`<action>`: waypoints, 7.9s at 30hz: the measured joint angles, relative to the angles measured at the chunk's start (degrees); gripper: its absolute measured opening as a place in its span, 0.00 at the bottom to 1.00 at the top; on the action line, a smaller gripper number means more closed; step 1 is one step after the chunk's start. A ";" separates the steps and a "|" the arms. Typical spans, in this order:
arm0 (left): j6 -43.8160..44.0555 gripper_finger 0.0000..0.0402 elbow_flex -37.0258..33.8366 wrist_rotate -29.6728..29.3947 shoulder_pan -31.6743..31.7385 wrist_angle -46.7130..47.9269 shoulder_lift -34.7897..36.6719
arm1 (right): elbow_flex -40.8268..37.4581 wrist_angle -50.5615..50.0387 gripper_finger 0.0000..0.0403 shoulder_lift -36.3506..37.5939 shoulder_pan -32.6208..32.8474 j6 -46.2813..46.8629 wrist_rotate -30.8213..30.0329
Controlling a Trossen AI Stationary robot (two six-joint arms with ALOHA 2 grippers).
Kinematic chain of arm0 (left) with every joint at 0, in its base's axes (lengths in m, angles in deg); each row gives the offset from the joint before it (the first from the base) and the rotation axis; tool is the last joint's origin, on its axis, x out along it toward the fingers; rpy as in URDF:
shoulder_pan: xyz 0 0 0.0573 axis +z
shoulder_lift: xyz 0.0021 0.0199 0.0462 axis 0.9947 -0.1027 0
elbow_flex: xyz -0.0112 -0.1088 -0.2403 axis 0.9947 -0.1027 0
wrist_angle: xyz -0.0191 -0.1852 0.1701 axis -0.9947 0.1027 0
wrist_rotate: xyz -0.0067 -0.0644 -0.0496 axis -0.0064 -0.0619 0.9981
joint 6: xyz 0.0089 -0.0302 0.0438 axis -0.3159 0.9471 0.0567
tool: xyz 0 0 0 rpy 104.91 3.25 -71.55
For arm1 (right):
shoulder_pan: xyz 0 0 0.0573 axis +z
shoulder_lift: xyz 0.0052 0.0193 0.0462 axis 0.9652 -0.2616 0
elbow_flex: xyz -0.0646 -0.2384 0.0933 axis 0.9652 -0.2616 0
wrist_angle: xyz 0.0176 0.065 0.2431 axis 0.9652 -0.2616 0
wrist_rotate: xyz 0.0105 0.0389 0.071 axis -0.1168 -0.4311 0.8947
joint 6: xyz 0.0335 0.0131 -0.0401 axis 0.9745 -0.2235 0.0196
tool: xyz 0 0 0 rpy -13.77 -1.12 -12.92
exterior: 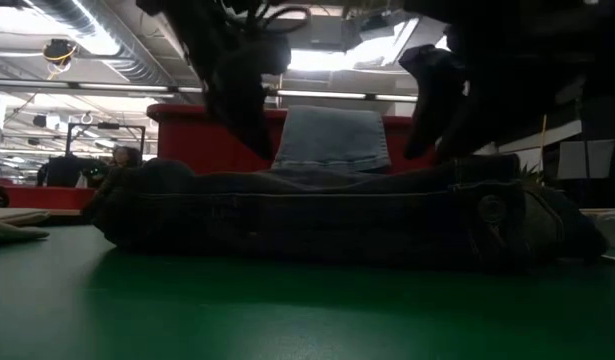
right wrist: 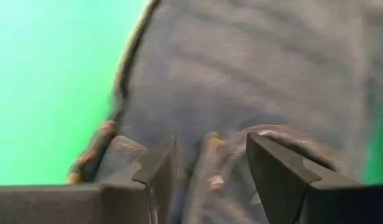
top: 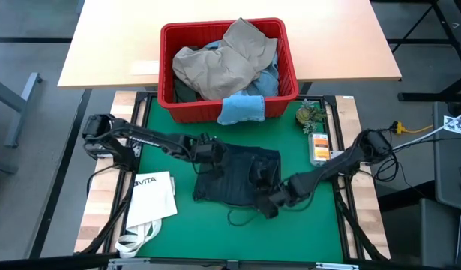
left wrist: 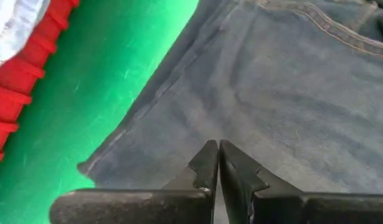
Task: Fold Laundry from Bin
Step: Fold the dark blue pants
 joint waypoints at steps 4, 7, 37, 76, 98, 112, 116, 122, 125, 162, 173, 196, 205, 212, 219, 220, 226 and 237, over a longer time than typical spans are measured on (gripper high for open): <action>0.02 0.01 0.02 0.49 1.09 -0.20 -3.25 | 0.02 0.75 0.47 -2.14 2.51 0.62 -1.04; -0.06 0.00 0.01 -0.02 1.56 -0.47 -6.67 | 0.00 0.85 0.47 -4.14 3.36 0.74 -0.61; 2.05 0.01 -0.04 9.13 -3.27 2.77 1.58 | 5.38 -15.02 0.47 5.49 3.92 -2.77 -7.86; 4.98 0.01 0.04 1.70 -21.71 -2.89 -10.89 | -17.42 -5.17 0.47 6.50 -11.53 1.84 -5.02; 4.55 0.01 -0.11 1.85 -21.08 0.16 3.45 | -1.33 -13.59 0.47 7.11 -11.46 -3.36 1.23; -1.36 0.01 -0.04 1.55 -21.06 -0.93 3.45 | -1.31 -13.42 0.47 7.13 -11.44 -3.01 7.42; -1.49 0.01 -0.02 1.82 -21.06 -1.40 3.45 | -1.31 -9.80 0.47 7.03 -11.05 -2.99 7.95; -1.05 0.01 0.00 2.17 -21.19 -1.42 3.45 | -1.46 -0.36 0.47 6.34 -8.22 -4.54 7.97; -1.07 0.01 0.00 2.20 -21.47 -1.49 3.45 | -1.53 3.37 0.47 5.46 -6.37 -4.56 6.41; -14.91 0.01 0.11 3.37 -12.54 -37.04 -12.28 | 10.10 -7.11 0.47 7.54 6.70 -3.10 -9.09; -11.31 0.01 0.21 4.47 -9.15 -33.68 -20.09 | 10.08 -7.97 0.47 7.53 6.50 -3.04 -9.10; -3.99 0.01 0.22 4.56 -5.03 -25.81 -19.70 | 10.08 -9.34 0.47 7.53 6.50 -3.04 -9.08; -3.82 0.01 0.05 4.01 -2.69 -14.10 -15.88 | 10.05 -9.87 0.47 7.51 6.50 -3.01 -9.08; 1.23 0.01 -0.15 1.04 -1.94 1.96 -10.75 | 10.04 -10.22 0.47 7.51 6.51 -2.99 -9.25; 7.35 0.01 0.02 0.62 -2.00 15.80 -10.08 | 10.03 -10.18 0.47 7.51 6.50 -2.99 -9.52; 7.69 0.01 0.02 0.70 -2.00 17.29 -10.07 | 10.03 -10.18 0.47 7.51 6.50 -2.99 -9.52; 7.93 0.01 0.00 0.80 -2.09 18.76 -10.07 | 10.03 -10.18 0.47 7.51 6.50 -2.99 -9.52; 7.84 0.01 -0.20 1.06 -3.71 15.16 -0.63 | 10.03 -10.16 0.47 7.51 6.50 -2.99 -9.52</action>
